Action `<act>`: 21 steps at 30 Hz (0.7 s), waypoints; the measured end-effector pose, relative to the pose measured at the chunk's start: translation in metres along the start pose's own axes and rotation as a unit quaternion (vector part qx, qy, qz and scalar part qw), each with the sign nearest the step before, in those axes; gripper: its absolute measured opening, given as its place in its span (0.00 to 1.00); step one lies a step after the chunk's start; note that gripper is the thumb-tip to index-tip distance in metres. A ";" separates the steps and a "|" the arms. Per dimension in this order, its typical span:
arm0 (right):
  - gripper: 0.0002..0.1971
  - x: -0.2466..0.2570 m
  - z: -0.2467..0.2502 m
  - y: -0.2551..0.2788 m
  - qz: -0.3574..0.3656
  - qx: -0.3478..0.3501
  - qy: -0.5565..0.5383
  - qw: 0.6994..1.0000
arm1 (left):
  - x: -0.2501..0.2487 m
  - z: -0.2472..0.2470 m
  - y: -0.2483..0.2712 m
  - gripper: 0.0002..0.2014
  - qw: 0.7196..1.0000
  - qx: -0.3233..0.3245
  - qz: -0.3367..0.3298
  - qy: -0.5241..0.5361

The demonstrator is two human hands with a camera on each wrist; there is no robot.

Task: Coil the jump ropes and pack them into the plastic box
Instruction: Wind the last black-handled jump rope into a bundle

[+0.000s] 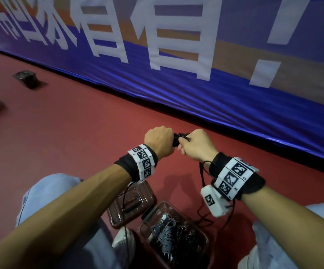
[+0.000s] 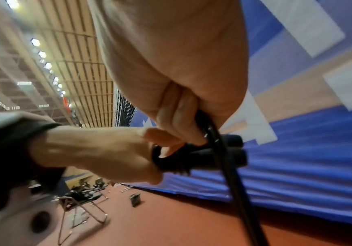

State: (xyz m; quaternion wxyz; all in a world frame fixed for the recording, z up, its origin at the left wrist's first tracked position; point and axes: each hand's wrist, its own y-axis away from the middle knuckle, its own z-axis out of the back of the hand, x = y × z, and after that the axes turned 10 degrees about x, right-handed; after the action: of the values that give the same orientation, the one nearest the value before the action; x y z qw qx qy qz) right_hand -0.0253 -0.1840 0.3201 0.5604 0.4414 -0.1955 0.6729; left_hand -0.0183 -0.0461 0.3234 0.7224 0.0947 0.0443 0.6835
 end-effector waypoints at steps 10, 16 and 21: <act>0.13 -0.013 0.039 -0.004 0.093 0.003 0.073 0.993 | 0.016 0.040 0.004 0.06 0.958 -0.022 -0.162 -0.233; 0.26 -0.016 0.051 -0.005 0.148 0.000 0.098 0.984 | 0.024 0.052 0.013 0.05 0.932 -0.028 -0.208 -0.295; 0.26 -0.019 0.057 -0.002 0.169 0.209 0.008 0.963 | 0.034 0.048 0.019 0.09 0.905 -0.091 -0.290 -0.296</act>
State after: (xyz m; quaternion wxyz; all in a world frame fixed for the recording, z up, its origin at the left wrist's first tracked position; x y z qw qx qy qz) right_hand -0.0023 -0.2375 0.3350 0.3352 0.5040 -0.1174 0.7873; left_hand -0.0259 -0.0153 0.3766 0.8744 0.2090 -0.2085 0.3850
